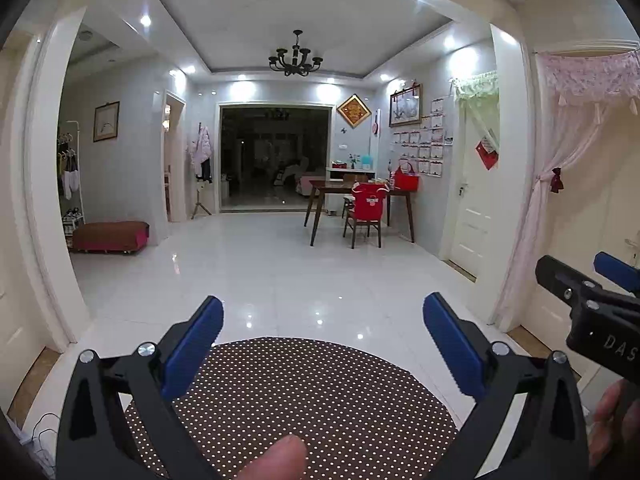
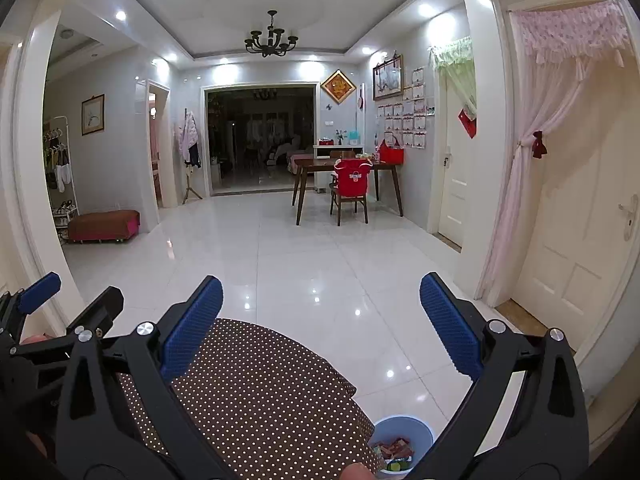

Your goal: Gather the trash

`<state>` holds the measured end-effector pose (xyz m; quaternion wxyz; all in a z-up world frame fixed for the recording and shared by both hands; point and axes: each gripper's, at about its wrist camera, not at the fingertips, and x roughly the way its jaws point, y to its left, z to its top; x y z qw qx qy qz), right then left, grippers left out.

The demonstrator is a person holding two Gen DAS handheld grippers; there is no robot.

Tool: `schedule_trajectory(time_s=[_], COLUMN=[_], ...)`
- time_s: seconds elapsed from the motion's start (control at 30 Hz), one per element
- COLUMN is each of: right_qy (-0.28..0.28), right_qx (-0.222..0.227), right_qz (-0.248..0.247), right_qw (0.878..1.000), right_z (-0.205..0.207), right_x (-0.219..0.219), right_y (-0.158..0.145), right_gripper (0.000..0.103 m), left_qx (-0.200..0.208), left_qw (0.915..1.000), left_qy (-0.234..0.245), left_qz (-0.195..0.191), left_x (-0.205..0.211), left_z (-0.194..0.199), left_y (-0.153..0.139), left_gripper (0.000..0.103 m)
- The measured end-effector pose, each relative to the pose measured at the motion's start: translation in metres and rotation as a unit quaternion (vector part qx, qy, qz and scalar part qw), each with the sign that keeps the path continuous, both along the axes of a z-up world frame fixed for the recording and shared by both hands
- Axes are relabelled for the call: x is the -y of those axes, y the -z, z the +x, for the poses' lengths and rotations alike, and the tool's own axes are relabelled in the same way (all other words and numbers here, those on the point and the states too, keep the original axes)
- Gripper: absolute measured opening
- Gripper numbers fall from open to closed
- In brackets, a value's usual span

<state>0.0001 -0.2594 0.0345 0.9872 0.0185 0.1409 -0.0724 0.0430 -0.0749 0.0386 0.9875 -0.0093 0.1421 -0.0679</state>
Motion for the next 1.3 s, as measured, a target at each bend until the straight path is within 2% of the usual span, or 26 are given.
schedule_trajectory(time_s=[0.4,1.3], right_qy=[0.000,0.000], right_qx=[0.006,0.008], right_qz=[0.001,0.001], right_qw=[1.000,1.000], right_z=[-0.003,-0.005], right_x=[-0.003,-0.022], right_y=[0.000,-0.001], right_gripper=[0.097,0.097], left_qx=[0.011,0.010], left_qw=[0.9999,0.9998], left_qy=[0.001,0.013], left_qz=[0.004,-0.008], left_x=[0.007,-0.009], left_z=[-0.007,-0.009], left_y=[0.001,0.001], left_gripper=[0.098,0.098])
